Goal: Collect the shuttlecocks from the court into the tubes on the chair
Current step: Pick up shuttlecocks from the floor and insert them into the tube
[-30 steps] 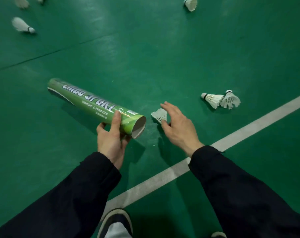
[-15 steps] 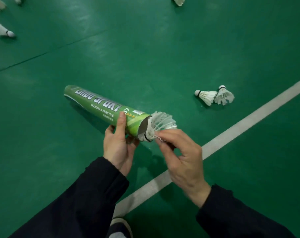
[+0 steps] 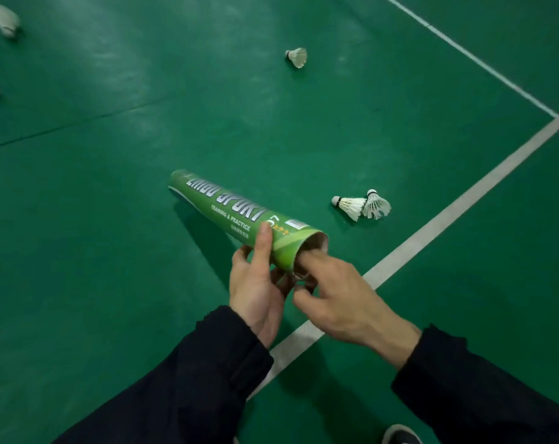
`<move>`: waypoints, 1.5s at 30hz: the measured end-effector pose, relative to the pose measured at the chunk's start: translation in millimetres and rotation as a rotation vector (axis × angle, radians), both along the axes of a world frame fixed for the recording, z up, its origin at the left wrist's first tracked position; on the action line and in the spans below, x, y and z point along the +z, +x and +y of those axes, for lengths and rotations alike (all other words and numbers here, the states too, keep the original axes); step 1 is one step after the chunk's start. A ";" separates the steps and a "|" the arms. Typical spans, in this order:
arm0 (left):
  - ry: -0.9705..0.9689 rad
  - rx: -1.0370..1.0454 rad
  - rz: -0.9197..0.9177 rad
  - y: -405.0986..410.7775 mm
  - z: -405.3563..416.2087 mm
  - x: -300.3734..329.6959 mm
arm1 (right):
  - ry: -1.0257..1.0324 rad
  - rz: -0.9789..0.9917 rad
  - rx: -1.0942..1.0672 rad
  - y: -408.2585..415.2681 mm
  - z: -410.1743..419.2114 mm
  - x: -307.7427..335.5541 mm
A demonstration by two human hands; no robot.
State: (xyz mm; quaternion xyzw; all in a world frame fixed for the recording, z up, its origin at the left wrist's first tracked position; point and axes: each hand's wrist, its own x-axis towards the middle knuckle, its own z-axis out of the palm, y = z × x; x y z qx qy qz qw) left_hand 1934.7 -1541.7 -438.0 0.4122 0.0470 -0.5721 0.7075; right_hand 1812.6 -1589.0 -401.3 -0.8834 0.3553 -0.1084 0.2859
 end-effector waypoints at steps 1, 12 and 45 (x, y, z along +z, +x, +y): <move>-0.015 -0.004 0.009 2.2 1.7 3.1 | -0.050 -0.050 -0.020 -2.1 0.8 7.3; 0.035 0.044 -0.027 18.0 -18.1 8.1 | 0.068 0.338 0.344 31.5 -44.3 23.4; 0.428 -0.012 -0.452 -65.8 -192.7 43.3 | 0.550 -0.520 -1.111 -125.4 -266.8 -170.4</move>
